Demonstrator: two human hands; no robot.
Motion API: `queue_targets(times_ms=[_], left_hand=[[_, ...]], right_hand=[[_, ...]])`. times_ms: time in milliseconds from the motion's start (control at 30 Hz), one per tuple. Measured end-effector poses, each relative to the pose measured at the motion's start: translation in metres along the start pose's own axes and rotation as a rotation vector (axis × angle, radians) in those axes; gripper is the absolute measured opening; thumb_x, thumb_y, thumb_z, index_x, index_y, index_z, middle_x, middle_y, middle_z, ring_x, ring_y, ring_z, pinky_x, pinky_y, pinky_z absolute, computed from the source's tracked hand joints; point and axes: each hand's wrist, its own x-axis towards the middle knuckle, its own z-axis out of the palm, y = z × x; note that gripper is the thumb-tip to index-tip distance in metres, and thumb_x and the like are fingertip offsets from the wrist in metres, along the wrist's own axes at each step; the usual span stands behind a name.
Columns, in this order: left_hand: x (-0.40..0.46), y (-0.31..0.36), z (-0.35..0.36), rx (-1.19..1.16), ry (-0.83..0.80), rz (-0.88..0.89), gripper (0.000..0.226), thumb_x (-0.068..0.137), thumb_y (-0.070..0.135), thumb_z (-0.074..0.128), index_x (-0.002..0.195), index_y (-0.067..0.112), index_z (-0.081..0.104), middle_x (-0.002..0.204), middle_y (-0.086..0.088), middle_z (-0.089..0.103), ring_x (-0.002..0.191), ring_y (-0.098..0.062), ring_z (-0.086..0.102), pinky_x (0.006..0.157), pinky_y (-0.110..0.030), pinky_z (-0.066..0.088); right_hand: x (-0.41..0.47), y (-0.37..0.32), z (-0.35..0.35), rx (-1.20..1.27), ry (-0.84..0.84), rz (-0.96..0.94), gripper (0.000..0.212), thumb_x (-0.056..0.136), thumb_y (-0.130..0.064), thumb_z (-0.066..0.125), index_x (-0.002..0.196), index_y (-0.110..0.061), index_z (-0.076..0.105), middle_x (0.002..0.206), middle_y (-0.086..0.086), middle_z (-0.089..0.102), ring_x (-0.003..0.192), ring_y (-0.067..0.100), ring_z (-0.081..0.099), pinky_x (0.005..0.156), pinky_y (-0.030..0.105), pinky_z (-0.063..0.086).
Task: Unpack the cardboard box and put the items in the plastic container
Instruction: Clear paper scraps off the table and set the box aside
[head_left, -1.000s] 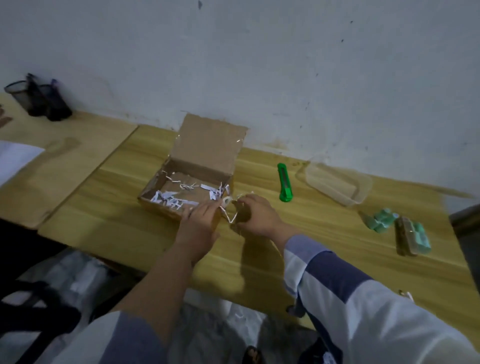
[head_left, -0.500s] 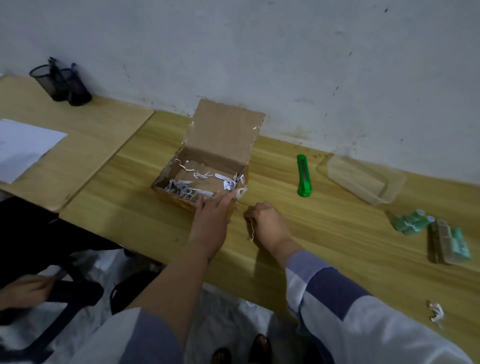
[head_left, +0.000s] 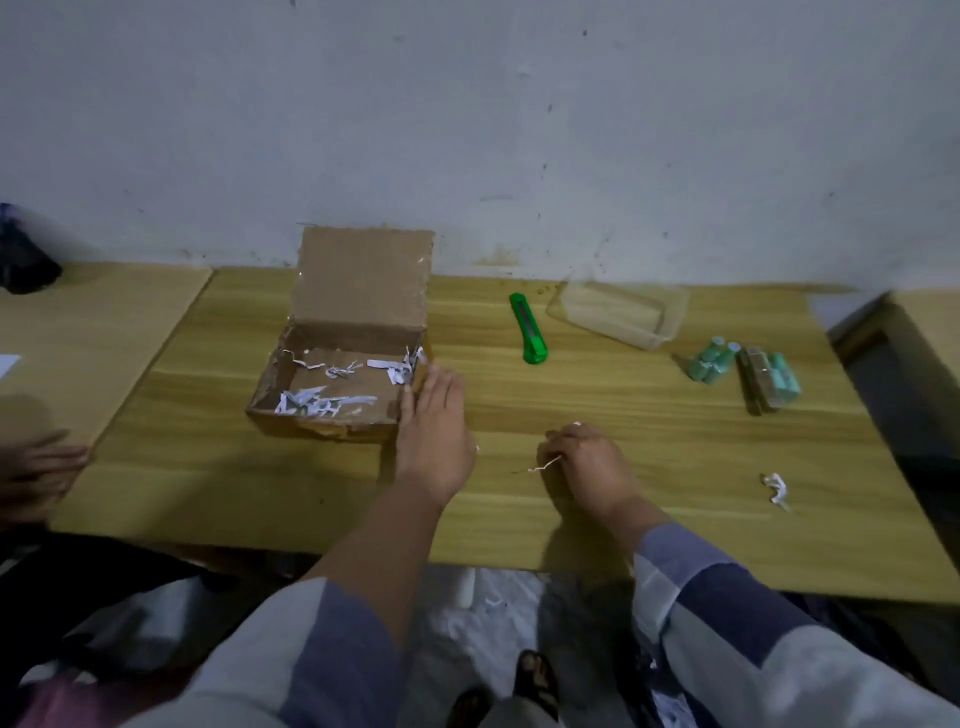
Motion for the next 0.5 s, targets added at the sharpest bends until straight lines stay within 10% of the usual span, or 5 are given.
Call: queue_targets(times_ms=[233, 500], left_hand=[[-0.016, 0.034, 0.039, -0.079, -0.281, -0.034, 0.060, 0.100, 0.034, 0.033, 0.151, 0.009, 0.012, 0.161, -0.011, 0.004, 0.148, -0.027, 0.001, 0.120, -0.041, 0.005], [-0.020, 0.101, 0.074, -0.070, -0.379, 0.132, 0.067, 0.099, 0.048, 0.027, 0.152, 0.010, 0.010, 0.160, -0.019, -0.005, 0.148, -0.030, -0.008, 0.120, -0.044, -0.001]], right_hand=[[-0.058, 0.038, -0.018, -0.112, 0.035, 0.303, 0.033, 0.088, -0.021, 0.052, 0.120, -0.023, 0.062, 0.131, 0.000, 0.055, 0.127, 0.023, 0.044, 0.099, 0.035, 0.035], [-0.114, 0.077, -0.037, -0.029, 0.249, 0.560, 0.026, 0.082, -0.015, 0.060, 0.102, -0.028, 0.070, 0.126, 0.007, 0.057, 0.126, 0.033, 0.043, 0.096, 0.043, 0.037]])
